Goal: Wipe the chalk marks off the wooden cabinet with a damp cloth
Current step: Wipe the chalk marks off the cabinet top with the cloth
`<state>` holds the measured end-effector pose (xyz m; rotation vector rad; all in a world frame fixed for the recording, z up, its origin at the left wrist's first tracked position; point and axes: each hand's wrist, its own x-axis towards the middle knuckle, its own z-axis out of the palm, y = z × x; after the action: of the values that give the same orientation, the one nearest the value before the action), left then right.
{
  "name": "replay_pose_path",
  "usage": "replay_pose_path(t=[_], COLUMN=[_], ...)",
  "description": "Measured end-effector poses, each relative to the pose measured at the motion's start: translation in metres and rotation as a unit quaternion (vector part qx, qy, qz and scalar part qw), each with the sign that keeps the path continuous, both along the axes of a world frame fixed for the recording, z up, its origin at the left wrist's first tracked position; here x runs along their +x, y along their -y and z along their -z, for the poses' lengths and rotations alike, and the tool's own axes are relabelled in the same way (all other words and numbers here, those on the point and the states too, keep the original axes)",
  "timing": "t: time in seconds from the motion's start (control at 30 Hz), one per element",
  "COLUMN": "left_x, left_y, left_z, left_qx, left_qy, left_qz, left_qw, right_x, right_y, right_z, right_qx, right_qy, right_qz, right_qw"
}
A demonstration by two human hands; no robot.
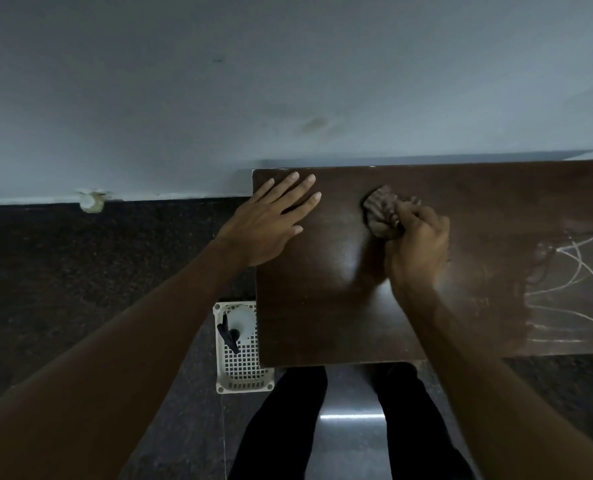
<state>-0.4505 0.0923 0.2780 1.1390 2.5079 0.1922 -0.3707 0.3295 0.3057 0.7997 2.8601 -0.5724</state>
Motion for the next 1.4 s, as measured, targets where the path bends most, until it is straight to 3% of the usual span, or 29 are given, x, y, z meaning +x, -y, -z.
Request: replay_pose_path(t=[0.17, 0.33, 0.47, 0.6, 0.67, 0.8, 0.93, 1.1, 1.3, 1.4], left_x=[0.005, 0.009, 0.014, 0.026, 0.034, 0.045, 0.050, 0.060, 0.069, 0.066], left_y=[-0.002, -0.008, -0.017, -0.034, -0.044, -0.062, -0.075, -0.109, -0.186, -0.223], left_z=[0.001, -0.002, -0.004, -0.013, -0.015, -0.015, -0.022, -0.025, -0.032, -0.036], left_qx=[0.020, 0.017, 0.010, 0.000, -0.011, -0.052, -0.077, -0.035, -0.045, -0.074], left_qy=[0.014, 0.033, 0.043, 0.055, 0.048, 0.029, 0.030, 0.043, 0.084, 0.110], left_qz=[-0.024, -0.057, -0.095, -0.150, -0.179, -0.222, -0.239, -0.147, -0.062, -0.047], left_qw=[0.999, 0.998, 0.994, 0.987, 0.983, 0.973, 0.967, 0.988, 0.994, 0.990], right_x=[0.034, 0.102, 0.119, 0.076, 0.059, 0.061, 0.104, 0.167, 0.150, 0.099], right_y=[0.070, 0.048, -0.019, -0.051, -0.036, 0.013, 0.014, -0.074, -0.197, -0.236], right_z=[-0.007, 0.000, 0.000, 0.009, 0.011, -0.006, -0.009, 0.007, 0.003, 0.012], right_qx=[-0.042, -0.048, -0.027, -0.047, -0.038, -0.032, -0.074, -0.027, 0.010, 0.005], right_qy=[0.008, 0.040, 0.042, 0.035, 0.022, 0.010, 0.008, -0.021, 0.030, 0.024], right_qz=[-0.233, -0.297, -0.255, -0.084, -0.046, -0.138, -0.291, -0.321, -0.215, -0.094], right_qw=[0.972, 0.953, 0.966, 0.995, 0.998, 0.990, 0.954, 0.946, 0.976, 0.995])
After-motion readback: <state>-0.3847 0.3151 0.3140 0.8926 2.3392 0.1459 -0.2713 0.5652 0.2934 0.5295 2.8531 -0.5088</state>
